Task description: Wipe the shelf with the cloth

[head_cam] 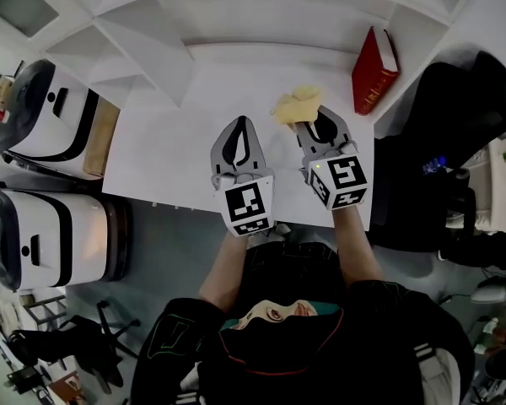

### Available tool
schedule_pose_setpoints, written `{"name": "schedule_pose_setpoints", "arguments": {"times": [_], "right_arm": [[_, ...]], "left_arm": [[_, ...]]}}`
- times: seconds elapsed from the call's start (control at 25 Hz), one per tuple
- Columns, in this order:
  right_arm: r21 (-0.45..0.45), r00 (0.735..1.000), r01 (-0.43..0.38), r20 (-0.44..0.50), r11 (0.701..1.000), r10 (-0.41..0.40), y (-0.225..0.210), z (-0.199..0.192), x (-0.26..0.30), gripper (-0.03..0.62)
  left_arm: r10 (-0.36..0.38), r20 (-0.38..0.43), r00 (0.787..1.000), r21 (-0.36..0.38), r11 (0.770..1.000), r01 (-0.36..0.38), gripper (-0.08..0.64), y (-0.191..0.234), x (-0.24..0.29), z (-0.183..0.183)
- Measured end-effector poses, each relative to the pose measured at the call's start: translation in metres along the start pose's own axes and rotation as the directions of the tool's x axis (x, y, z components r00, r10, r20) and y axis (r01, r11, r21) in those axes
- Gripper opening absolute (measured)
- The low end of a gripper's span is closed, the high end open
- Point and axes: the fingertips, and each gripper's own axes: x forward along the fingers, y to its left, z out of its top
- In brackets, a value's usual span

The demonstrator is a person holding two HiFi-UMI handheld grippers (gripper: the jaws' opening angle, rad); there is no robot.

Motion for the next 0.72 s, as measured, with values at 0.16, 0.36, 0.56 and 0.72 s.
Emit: {"name": "schedule_pose_setpoints", "arguments": {"times": [0.16, 0.36, 0.56, 0.72], "right_arm": [[-0.017, 1.000, -0.021, -0.004, 1.000, 0.021, 0.007, -0.001, 0.001, 0.061], [-0.029, 1.000, -0.008, -0.014, 1.000, 0.007, 0.002, -0.001, -0.002, 0.061], [-0.034, 1.000, 0.002, -0.022, 0.999, -0.003, -0.003, -0.001, -0.007, 0.061], [-0.045, 1.000, 0.007, -0.021, 0.999, -0.008, -0.009, 0.000, -0.013, 0.061]], "left_arm": [[0.028, 0.008, 1.000, -0.035, 0.999, -0.028, -0.002, 0.005, -0.001, -0.002], [-0.008, 0.004, 1.000, -0.035, 0.999, 0.008, -0.002, -0.003, 0.000, -0.004], [-0.006, -0.008, 1.000, -0.067, 0.998, 0.005, -0.002, -0.004, -0.001, -0.007], [0.012, 0.006, 1.000, -0.120, 0.993, -0.012, -0.002, -0.006, -0.002, -0.007]]}}
